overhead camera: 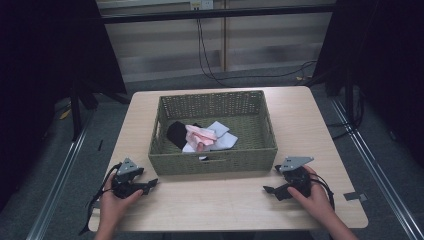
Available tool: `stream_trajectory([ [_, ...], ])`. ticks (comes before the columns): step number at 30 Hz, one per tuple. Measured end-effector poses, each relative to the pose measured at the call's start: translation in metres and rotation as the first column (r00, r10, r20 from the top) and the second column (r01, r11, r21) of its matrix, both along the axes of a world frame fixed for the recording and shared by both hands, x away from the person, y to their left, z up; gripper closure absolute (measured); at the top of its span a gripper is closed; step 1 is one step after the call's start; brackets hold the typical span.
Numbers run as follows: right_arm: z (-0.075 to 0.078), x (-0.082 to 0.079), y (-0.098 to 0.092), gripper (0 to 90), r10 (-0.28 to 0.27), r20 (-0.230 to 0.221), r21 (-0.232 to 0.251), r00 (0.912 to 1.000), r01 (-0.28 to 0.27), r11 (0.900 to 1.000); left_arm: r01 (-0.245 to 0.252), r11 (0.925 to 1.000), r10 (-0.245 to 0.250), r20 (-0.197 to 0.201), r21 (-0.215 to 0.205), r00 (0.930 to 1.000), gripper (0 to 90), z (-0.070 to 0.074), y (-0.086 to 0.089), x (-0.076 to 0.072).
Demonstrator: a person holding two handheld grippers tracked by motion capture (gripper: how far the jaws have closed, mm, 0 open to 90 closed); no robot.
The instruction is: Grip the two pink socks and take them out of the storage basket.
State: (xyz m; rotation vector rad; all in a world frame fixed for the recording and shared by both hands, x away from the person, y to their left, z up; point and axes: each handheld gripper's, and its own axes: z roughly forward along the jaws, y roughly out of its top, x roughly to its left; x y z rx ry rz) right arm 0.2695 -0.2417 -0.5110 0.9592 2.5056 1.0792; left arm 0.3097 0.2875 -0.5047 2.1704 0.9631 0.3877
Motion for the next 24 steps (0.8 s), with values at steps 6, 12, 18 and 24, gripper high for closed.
stream_trajectory([
  [6, 0.000, 0.000, 0.000, 10.6, 0.000, 0.000, 0.000, 1.0000, 0.000, 1.000, 0.023, 0.9997, -0.023, -0.043, 0.006, 0.9988, 26.8, 0.012, 0.002, -0.003],
  [12, 0.000, 0.000, 0.000, 10.6, -0.002, -0.001, 0.002, 1.0000, 0.002, 1.000, 0.072, 0.9974, -0.072, -0.091, -0.004, 0.9933, 26.8, 0.040, -0.005, -0.002],
  [18, 0.000, 0.000, 0.000, 10.6, 0.000, 0.000, 0.000, 1.0000, 0.000, 1.000, 0.136, 0.9907, -0.135, -0.151, 0.000, 0.9793, 26.9, 0.063, -0.013, -0.002],
  [24, 0.000, 0.000, 0.000, 10.6, -0.003, -0.002, 0.003, 1.0000, 0.003, 1.000, 0.191, 0.9816, -0.184, -0.209, 0.012, 0.9604, 27.8, 0.089, -0.021, -0.002],
])
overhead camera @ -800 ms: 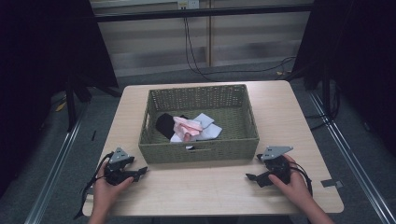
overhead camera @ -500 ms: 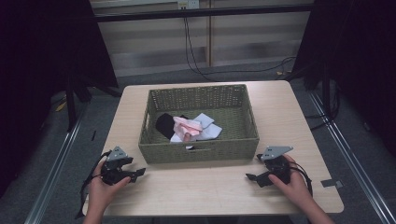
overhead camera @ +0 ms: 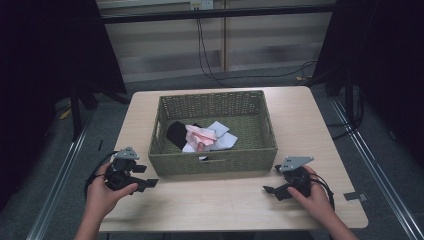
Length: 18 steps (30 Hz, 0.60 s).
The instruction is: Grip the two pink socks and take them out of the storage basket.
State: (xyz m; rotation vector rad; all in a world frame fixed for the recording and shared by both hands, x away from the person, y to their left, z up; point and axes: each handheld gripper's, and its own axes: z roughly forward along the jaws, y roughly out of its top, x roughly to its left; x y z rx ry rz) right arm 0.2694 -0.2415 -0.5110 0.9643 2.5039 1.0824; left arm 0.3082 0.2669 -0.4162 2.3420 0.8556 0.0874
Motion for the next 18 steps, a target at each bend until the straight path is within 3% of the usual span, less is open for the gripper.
stream_trajectory([
  [5, 0.000, 0.000, 0.000, 10.6, 0.003, 0.002, -0.003, 1.0000, -0.003, 1.000, 0.017, 0.9996, -0.017, -0.013, 0.020, 0.9998, 28.9, 0.018, -0.003, 0.005],
  [14, 0.000, 0.000, 0.000, 10.6, 0.001, 0.002, -0.001, 1.0000, -0.001, 1.000, 0.008, 1.0000, -0.008, -0.017, -0.004, 0.9998, 29.3, 0.047, -0.006, 0.011],
  [18, 0.000, 0.000, 0.000, 10.6, 0.001, 0.002, -0.001, 1.0000, -0.001, 1.000, 0.008, 0.9999, -0.008, -0.026, 0.009, 0.9996, 29.3, 0.060, -0.007, 0.016],
])
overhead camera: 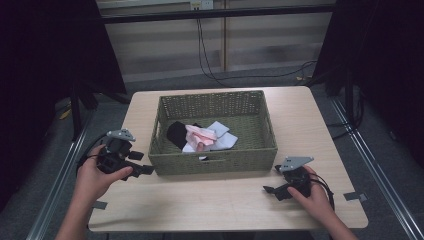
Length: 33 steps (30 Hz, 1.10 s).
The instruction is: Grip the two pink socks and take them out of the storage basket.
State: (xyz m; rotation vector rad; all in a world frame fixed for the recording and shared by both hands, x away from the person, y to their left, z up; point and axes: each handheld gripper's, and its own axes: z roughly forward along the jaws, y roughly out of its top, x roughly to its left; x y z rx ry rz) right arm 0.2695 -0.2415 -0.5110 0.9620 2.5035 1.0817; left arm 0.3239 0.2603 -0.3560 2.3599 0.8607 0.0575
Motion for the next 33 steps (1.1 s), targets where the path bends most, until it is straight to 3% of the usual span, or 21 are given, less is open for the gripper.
stream_trajectory([
  [12, 0.000, 0.000, 0.000, 10.6, 0.001, 0.000, 0.001, 1.0000, -0.001, 1.000, 0.020, 0.9995, -0.020, 0.004, 0.025, 0.9998, 29.8, 0.027, -0.015, 0.022],
  [22, 0.000, 0.000, 0.000, 10.6, 0.003, 0.000, -0.001, 1.0000, -0.003, 1.000, 0.035, 0.9988, -0.035, -0.007, 0.035, 0.9994, 30.6, 0.033, -0.036, 0.045],
  [33, 0.000, 0.000, 0.000, 10.6, 0.000, 0.000, 0.000, 1.0000, 0.000, 1.000, 0.028, 0.9986, -0.026, -0.044, 0.045, 0.9987, 30.9, 0.026, -0.056, 0.069],
])
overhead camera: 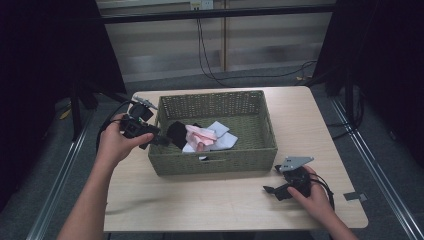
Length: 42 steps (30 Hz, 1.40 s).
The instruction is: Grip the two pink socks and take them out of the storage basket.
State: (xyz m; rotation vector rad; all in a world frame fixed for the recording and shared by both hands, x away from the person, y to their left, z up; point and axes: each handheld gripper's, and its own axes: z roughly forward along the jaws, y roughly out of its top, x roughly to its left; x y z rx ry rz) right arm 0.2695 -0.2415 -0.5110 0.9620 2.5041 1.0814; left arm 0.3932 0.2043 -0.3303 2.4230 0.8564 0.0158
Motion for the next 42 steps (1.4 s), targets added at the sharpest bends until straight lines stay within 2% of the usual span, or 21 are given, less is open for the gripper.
stream_trajectory([
  [4, 0.000, 0.000, 0.000, 10.6, 0.000, 0.000, 0.001, 1.0000, 0.000, 1.000, 0.001, 0.9998, -0.001, -0.016, 0.021, 0.9999, 32.0, -0.005, -0.009, 0.009],
  [8, 0.000, 0.000, 0.000, 10.6, 0.003, -0.001, 0.000, 1.0000, -0.003, 1.000, -0.007, 0.9998, 0.007, -0.036, 0.019, 0.9993, 32.9, -0.012, -0.021, 0.019],
  [10, 0.000, 0.000, 0.000, 10.6, 0.004, -0.001, -0.002, 1.0000, -0.004, 1.000, -0.002, 0.9995, 0.003, -0.039, 0.031, 0.9992, 33.5, -0.015, -0.027, 0.024],
  [18, 0.000, 0.001, 0.000, 10.6, 0.003, -0.002, -0.001, 1.0000, -0.003, 1.000, -0.033, 0.9983, 0.036, -0.060, 0.047, 0.9976, 35.8, -0.032, -0.046, 0.048],
  [20, 0.000, 0.001, 0.000, 10.6, 0.002, -0.002, 0.001, 1.0000, -0.002, 1.000, -0.046, 0.9985, 0.048, -0.066, 0.030, 0.9966, 36.4, -0.037, -0.049, 0.053],
  [23, 0.000, 0.001, 0.000, 10.6, 0.002, -0.002, 0.001, 1.0000, -0.002, 1.000, -0.053, 0.9977, 0.055, -0.072, 0.042, 0.9959, 37.7, -0.044, -0.052, 0.060],
  [30, 0.000, 0.001, 0.001, 10.6, 0.003, -0.002, 0.001, 1.0000, -0.003, 1.000, -0.055, 0.9969, 0.059, -0.076, 0.056, 0.9953, 40.3, -0.055, -0.061, 0.069],
  [31, 0.000, 0.001, 0.001, 10.6, 0.003, -0.002, 0.000, 1.0000, -0.003, 1.000, -0.073, 0.9966, 0.076, -0.071, 0.038, 0.9946, 41.5, -0.056, -0.062, 0.070],
  [33, 0.000, 0.001, 0.001, 10.6, 0.004, -0.002, 0.000, 1.0000, -0.004, 1.000, -0.079, 0.9965, 0.081, -0.070, 0.028, 0.9943, 42.3, -0.058, -0.062, 0.073],
  [36, 0.000, 0.001, 0.001, 10.6, 0.004, -0.002, 0.000, 1.0000, -0.004, 1.000, -0.080, 0.9958, 0.083, -0.085, 0.045, 0.9929, 42.1, -0.063, -0.064, 0.076],
  [39, 0.000, 0.001, 0.001, 10.6, 0.005, -0.002, 0.000, 1.0000, -0.005, 1.000, -0.086, 0.9960, 0.088, -0.083, 0.024, 0.9927, 41.5, -0.067, -0.067, 0.078],
  [42, 0.000, 0.001, 0.001, 10.6, 0.005, -0.002, 0.000, 1.0000, -0.005, 1.000, -0.083, 0.9957, 0.087, -0.085, 0.041, 0.9926, 42.6, -0.072, -0.072, 0.079],
])
